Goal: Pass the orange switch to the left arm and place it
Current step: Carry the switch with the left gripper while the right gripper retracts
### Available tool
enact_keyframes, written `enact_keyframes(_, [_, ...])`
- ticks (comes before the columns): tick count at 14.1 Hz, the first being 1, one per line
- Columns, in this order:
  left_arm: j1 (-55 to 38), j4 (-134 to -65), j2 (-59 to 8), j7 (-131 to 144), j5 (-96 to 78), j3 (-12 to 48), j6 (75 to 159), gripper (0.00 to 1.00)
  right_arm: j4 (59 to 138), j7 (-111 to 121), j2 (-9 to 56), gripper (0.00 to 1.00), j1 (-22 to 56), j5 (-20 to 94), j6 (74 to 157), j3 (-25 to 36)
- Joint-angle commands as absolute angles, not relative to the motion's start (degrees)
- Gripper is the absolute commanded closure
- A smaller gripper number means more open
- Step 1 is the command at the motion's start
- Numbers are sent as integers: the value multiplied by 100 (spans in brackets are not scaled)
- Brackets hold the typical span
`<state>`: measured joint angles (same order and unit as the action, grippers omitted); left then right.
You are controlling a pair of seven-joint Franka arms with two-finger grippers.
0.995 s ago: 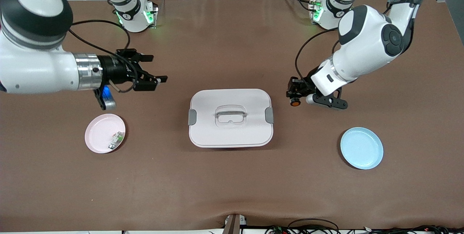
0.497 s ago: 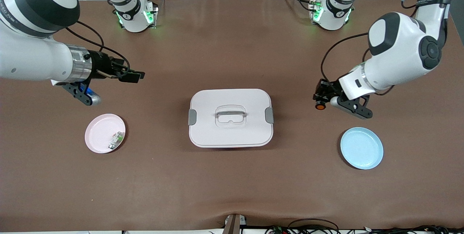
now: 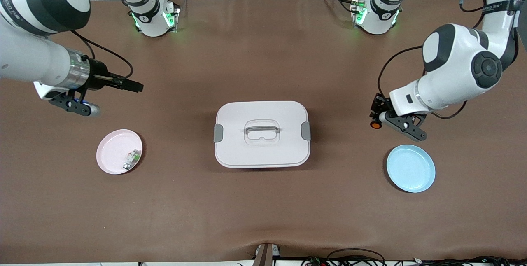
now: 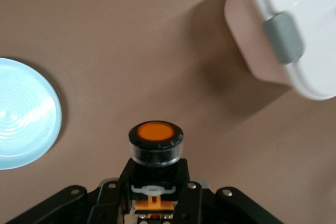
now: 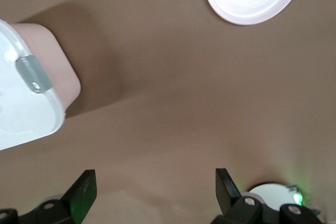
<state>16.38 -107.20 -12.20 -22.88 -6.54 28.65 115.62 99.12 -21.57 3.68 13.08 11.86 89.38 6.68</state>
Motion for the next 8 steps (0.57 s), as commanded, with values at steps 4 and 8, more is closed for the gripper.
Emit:
enact_keyframes(4, [2004, -10565, -1722, -3329, 402, 2909, 11750, 100, 11021, -407, -325, 0, 458, 686, 9790, 589])
enact_keyframes(8, [2364, -10240, -2389, -4514, 1010, 2918, 12084, 100, 11678, -334, -851, 0, 395, 203, 10387, 589])
